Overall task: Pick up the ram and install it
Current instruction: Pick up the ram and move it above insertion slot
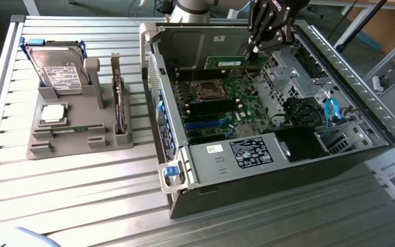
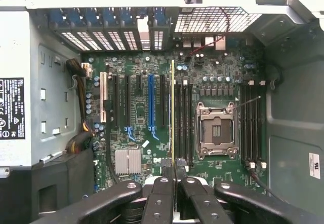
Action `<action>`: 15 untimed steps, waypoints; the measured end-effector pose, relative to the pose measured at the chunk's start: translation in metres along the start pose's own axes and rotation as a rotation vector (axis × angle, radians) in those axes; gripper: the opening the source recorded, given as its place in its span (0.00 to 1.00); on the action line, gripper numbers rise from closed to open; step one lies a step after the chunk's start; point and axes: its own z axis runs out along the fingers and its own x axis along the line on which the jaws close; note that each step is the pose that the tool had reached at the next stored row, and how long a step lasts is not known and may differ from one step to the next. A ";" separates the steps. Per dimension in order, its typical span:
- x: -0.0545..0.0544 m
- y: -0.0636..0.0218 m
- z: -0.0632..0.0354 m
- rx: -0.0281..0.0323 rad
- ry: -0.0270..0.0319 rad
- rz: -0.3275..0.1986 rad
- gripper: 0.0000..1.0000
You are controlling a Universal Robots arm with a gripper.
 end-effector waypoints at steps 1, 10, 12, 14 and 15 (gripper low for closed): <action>-0.001 0.0001 0.0001 0.0000 0.0000 0.000 0.12; -0.006 0.0003 0.0004 0.0000 0.0001 0.000 0.12; -0.008 0.0003 0.0005 0.0000 0.0001 0.000 0.12; -0.010 0.0003 0.0007 0.0000 0.0000 0.000 0.12; -0.010 0.0003 0.0007 0.0000 0.0001 0.000 0.12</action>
